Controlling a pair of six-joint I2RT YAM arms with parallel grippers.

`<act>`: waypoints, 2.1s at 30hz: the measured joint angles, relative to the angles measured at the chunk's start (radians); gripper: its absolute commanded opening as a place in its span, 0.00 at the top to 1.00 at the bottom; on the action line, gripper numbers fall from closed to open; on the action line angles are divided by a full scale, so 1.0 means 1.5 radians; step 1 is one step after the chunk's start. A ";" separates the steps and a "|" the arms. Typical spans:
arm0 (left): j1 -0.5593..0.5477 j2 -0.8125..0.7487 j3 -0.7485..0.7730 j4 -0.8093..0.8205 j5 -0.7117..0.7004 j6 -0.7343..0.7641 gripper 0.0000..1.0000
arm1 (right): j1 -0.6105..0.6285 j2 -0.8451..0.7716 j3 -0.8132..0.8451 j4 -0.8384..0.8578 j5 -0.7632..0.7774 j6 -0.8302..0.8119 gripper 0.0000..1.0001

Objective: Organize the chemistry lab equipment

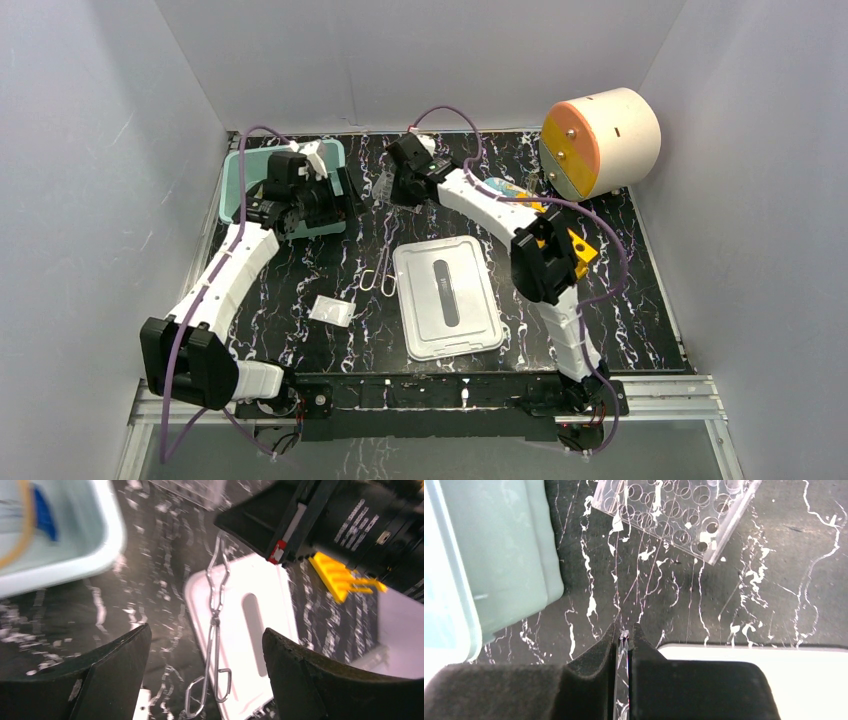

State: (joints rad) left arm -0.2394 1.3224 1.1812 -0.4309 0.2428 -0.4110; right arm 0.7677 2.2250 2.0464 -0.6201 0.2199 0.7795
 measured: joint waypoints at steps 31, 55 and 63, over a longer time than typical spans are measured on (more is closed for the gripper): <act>-0.053 0.130 -0.162 0.194 0.315 -0.153 0.92 | -0.039 -0.170 -0.242 0.194 -0.165 0.022 1.00; -0.026 0.086 0.033 0.071 0.016 -0.228 1.00 | -0.109 -0.372 -0.281 0.216 -0.192 -0.052 0.33; 0.110 0.086 0.141 0.004 -0.218 -0.369 1.00 | -0.110 -0.452 -0.344 0.221 -0.139 -0.106 0.33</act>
State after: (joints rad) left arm -0.0742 1.4509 1.3933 -0.4255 -0.0841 -0.9638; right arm 0.6022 1.5471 1.5311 -0.2886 0.0120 0.6205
